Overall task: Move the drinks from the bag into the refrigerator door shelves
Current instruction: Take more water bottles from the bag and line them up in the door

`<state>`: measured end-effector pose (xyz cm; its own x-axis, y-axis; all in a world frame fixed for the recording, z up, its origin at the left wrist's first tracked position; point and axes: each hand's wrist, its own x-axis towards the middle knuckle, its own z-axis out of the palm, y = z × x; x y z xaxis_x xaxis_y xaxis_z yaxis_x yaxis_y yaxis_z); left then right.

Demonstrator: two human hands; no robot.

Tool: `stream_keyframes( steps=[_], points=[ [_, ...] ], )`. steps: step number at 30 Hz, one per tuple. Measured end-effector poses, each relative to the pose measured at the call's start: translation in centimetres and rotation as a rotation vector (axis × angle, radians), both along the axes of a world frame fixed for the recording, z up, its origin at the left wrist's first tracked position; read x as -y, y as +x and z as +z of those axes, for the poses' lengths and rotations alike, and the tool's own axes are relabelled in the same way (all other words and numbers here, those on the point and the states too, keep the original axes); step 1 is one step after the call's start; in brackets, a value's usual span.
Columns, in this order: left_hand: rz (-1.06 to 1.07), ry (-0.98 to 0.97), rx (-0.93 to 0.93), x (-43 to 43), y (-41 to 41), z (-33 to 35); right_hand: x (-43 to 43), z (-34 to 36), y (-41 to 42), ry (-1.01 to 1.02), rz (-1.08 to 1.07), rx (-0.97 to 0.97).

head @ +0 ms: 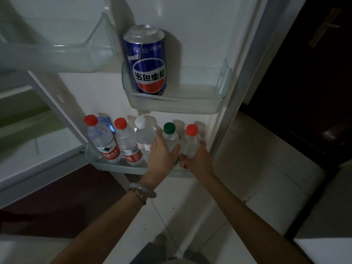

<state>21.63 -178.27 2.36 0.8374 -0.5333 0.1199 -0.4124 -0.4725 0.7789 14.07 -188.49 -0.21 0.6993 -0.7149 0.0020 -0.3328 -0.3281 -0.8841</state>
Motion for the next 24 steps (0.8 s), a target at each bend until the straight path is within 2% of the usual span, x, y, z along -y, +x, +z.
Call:
stream_keyframes(
  steps=[4, 9, 14, 16, 21, 24],
  points=[
    [0.003, 0.079, 0.063, -0.4, -0.6, 0.5, 0.3, 0.5, -0.6, -0.029, 0.089, -0.047],
    [0.0, 0.12, 0.223, -1.5, -2.5, 0.4, 1.3, 1.8, -2.2, -0.256, 0.124, -0.154],
    [0.018, 0.087, 0.435, -2.7, -5.8, -0.3, 2.2, 3.0, -5.5, -0.391, 0.153, -0.046],
    [0.032, 0.098, 0.447, -2.9, -6.9, -1.1, 2.4, 3.0, -6.8, -0.4, 0.194, -0.042],
    [-0.266, 0.223, 0.519, -2.3, -9.0, -3.4, 2.7, 2.4, -9.5, -0.373, 0.374, 0.002],
    [-0.334, 0.349, 0.53, -0.5, -9.9, -4.3, 2.8, 2.5, -11.4, -0.409, 0.383, -0.039]
  ],
)
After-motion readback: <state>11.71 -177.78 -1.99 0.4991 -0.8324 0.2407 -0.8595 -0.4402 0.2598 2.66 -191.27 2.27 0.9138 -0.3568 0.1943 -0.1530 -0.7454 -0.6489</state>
